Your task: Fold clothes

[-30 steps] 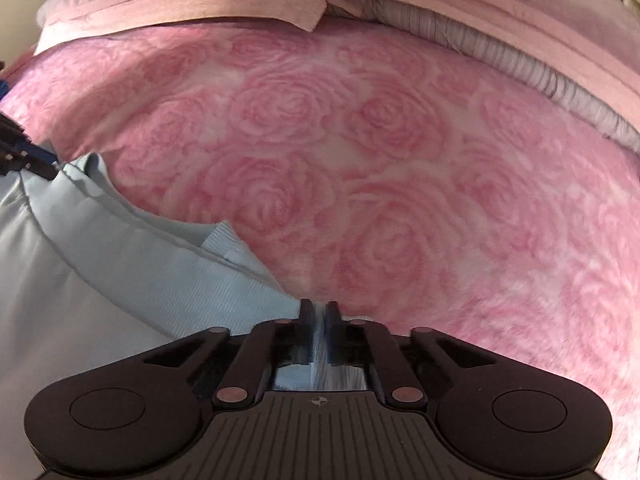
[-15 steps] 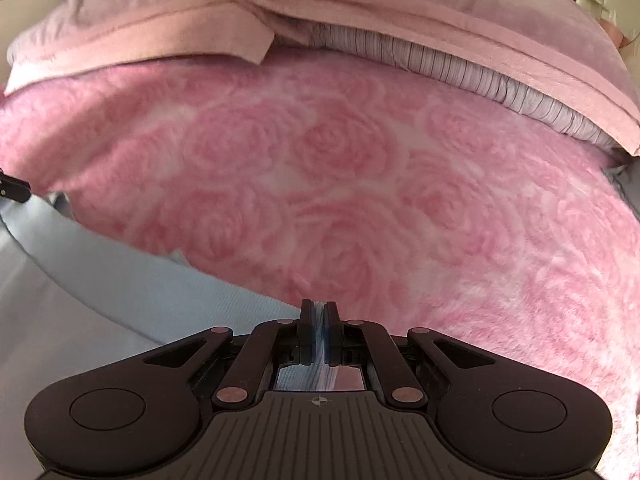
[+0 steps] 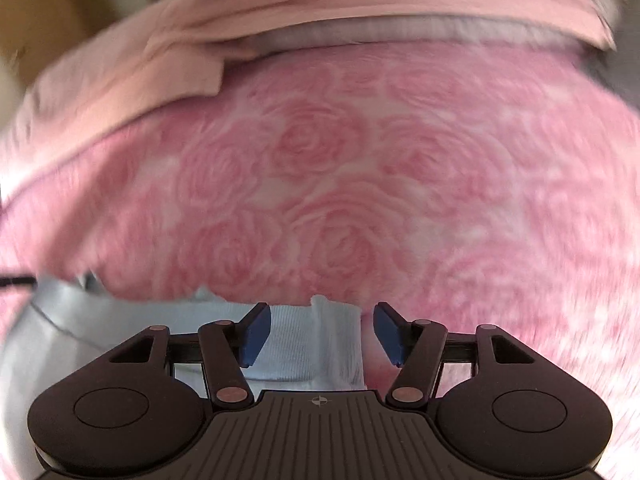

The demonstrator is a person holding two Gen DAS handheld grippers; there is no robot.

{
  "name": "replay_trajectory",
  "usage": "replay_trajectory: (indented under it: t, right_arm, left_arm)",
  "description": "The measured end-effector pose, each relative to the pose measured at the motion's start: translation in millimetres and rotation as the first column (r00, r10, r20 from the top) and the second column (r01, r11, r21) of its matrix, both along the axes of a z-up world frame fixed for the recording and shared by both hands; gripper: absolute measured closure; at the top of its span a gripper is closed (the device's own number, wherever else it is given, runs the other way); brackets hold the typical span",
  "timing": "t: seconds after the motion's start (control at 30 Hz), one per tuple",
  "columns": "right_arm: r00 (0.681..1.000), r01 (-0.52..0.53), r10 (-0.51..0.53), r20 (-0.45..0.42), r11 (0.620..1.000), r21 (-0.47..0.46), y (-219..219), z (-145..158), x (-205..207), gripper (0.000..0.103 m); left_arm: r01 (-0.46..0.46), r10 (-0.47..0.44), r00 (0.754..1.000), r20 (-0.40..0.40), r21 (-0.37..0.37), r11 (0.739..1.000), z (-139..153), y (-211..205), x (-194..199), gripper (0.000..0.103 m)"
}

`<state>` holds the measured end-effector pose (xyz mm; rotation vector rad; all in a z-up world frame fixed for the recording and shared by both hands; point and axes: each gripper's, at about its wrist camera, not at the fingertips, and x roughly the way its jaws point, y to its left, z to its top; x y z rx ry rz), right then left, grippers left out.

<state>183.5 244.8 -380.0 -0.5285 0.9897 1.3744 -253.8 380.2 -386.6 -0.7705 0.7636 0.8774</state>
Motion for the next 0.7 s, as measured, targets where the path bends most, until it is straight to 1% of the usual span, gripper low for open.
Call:
replay_trajectory:
  t: [0.07, 0.1, 0.13, 0.17, 0.2, 0.23, 0.33, 0.4, 0.43, 0.5, 0.53, 0.57, 0.63, 0.7]
  right_arm:
    - [1.0, 0.015, -0.015, -0.026, 1.0, -0.006, -1, -6, 4, 0.043]
    - [0.999, 0.022, -0.022, -0.039, 1.0, -0.009, -1, -10, 7, 0.043]
    - [0.999, 0.026, -0.027, -0.038, 1.0, -0.014, 0, -14, 6, 0.051]
    - [0.999, 0.031, -0.031, -0.037, 0.999, -0.019, 0, -19, 6, 0.091]
    - [0.998, 0.031, -0.032, -0.047, 0.999, -0.02, 0, -22, 6, 0.09]
    - [0.999, 0.03, -0.03, -0.041, 1.0, 0.001, -1, -21, 6, 0.091]
    - [1.0, 0.021, -0.021, -0.001, 0.995, 0.094, -12, -8, 5, 0.093]
    - [0.999, 0.038, -0.038, -0.001, 0.99, 0.135, -16, -2, 8, 0.093]
    - [0.999, 0.039, -0.039, 0.003, 0.989, 0.139, -16, -2, 7, 0.093]
    - [0.999, 0.027, -0.032, 0.042, 0.994, 0.103, -9, -13, 1, 0.093]
    - [0.998, 0.026, -0.031, 0.058, 0.996, 0.084, -6, -20, -2, 0.092]
    - [0.997, 0.026, -0.031, 0.074, 0.998, 0.065, -3, -28, -5, 0.092]
    - [0.995, 0.057, -0.062, 0.072, 0.996, 0.068, -3, -34, -4, 0.092]
    - [0.995, 0.071, -0.074, 0.064, 0.996, 0.047, -2, -30, -3, 0.087]
  left_arm:
    - [-0.019, 0.019, 1.0, 0.015, -0.04, 0.999, -9, 6, -5, 0.078]
    - [-0.018, 0.019, 0.999, 0.026, -0.06, 0.998, -15, 8, -5, 0.082]
    - [-0.006, 0.009, 0.999, 0.035, -0.07, 0.998, -19, 9, -3, 0.091]
    - [0.003, -0.001, 0.999, 0.032, -0.062, 0.998, -21, 8, -1, 0.099]
    - [0.011, -0.009, 1.0, 0.029, -0.048, 0.999, -22, 8, 1, 0.1]
    - [0.012, -0.012, 1.0, 0.028, -0.017, 1.0, -19, 5, 1, 0.1]
    - [0.01, -0.012, 0.999, 0.032, 0.072, 0.997, -8, -2, -1, 0.1]
    - [0.003, -0.007, 0.999, 0.034, 0.11, 0.994, -6, -7, -1, 0.1]
    - [0.016, -0.017, 1.0, 0.005, 0.11, 0.994, -11, -6, 4, 0.1]
    - [0.041, -0.035, 0.998, -0.053, 0.108, 0.993, -21, -6, 14, 0.1]
    - [0.045, -0.038, 0.997, -0.069, 0.107, 0.993, -27, -5, 18, 0.1]
    - [0.026, -0.02, 0.998, -0.055, 0.106, 0.994, -29, -2, 17, 0.099]
    - [-0.01, 0.013, 0.999, -0.031, 0.102, 0.995, -32, 2, 14, 0.097]
    - [-0.023, 0.026, 0.999, -0.029, 0.089, 0.996, -30, 3, 11, 0.09]
